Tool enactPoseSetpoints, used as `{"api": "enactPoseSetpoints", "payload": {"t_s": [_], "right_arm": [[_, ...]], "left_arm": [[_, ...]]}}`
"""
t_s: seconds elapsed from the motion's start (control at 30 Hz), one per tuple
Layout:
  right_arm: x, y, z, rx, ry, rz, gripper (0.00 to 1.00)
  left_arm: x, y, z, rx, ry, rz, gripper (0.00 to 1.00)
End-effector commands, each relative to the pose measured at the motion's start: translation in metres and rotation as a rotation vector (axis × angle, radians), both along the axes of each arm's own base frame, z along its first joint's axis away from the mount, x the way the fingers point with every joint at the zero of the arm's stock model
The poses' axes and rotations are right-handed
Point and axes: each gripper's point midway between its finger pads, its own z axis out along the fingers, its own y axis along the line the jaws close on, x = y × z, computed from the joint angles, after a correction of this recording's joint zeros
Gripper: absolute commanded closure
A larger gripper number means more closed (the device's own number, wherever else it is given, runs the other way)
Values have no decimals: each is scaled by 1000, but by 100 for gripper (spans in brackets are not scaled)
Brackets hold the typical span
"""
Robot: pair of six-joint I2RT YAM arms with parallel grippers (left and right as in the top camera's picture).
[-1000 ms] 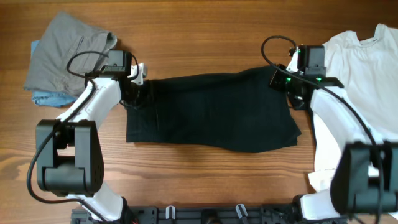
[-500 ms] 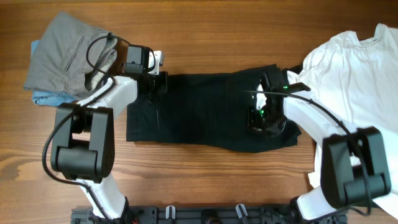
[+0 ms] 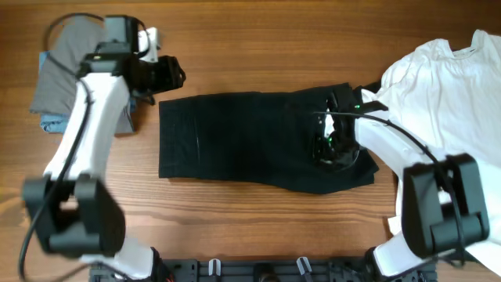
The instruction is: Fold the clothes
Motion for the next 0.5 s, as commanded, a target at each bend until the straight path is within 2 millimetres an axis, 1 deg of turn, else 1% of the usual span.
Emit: {"api": "enactPoseSetpoints", "payload": {"t_s": [0.0,0.07,0.17,0.23,0.27,0.3,0.33,0.4,0.47], "right_arm": [[36,1,52,9,-233,27,73],[45,4,60,27,-286,27,73],[52,10,60,59,-314,28,73],[54,14,54,81,-312,22,73],[54,14,47,83,-288,-16,74],[53,16,43,90,-266,-41,77],[52,19,38,108,-242,-55,80],[51,29,28,161,-202,-56,80],[51,32,18,177,-174,-58,80]], "left_arm": [[-37,21,16,38,83,52,33],[-58,31,7,44,182,86,32],[-74,46,-11,20,272,165,29],[-82,55,-28,1,308,208,26],[-85,57,-37,-22,318,216,21],[-87,56,-44,-47,322,214,18],[-89,53,-54,-95,322,210,14],[-93,51,-74,-129,315,196,11],[-99,52,-96,-130,321,200,9]]}}
